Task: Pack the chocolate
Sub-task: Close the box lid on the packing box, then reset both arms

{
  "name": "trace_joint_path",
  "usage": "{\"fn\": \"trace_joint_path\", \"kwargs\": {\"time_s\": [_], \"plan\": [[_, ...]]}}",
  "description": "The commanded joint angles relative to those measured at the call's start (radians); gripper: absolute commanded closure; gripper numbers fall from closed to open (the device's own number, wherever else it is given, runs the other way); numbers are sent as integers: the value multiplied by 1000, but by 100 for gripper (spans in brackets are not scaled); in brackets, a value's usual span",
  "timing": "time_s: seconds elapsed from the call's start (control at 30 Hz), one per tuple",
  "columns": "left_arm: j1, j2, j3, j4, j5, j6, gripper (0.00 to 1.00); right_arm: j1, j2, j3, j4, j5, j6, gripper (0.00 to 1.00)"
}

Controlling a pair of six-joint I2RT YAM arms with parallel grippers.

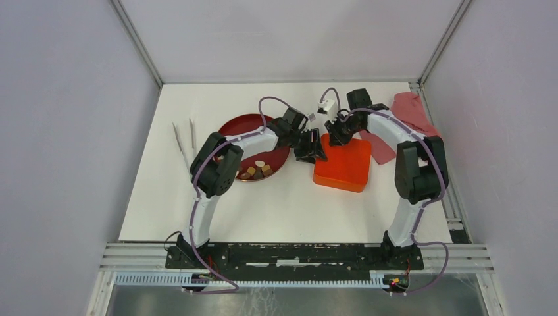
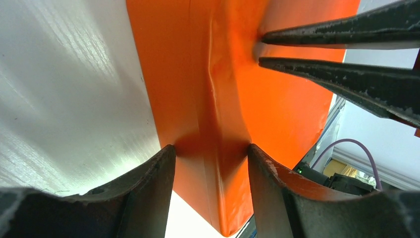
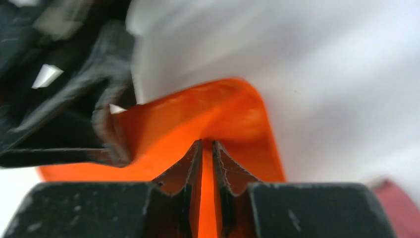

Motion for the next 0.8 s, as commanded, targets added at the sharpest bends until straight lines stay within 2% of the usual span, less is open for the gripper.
{"fn": "trace_joint_path", "kwargs": {"time_s": [0.0,0.13,0.27,0.33,0.47,0.6,0.7,0.77], "plan": [[-13,3,-38,-46,-24,-6,40,10,78,52,-93,95,15,82],[3,-34,-49,-4,-10,-14,39,-6,13,159,-160,0,-26,79],[23,-111,-50,-12,-8,-6,39,-76,-49,383,-250,-65,-38,65],[26,-158,-58,-38,-8,11,39,-128,-110,374,-232,-65,-36,58],[26,-257,-167,-26,-67,26,42,-249,-252,165,-156,12,-32,60],[32,-352,-263,-32,-166,63,50,-344,-358,-138,-48,174,14,77],[31,-367,-262,-102,-221,101,67,-373,-409,-318,42,246,49,89],[30,-348,-259,-126,-226,112,81,-374,-410,-399,93,236,64,92]]}}
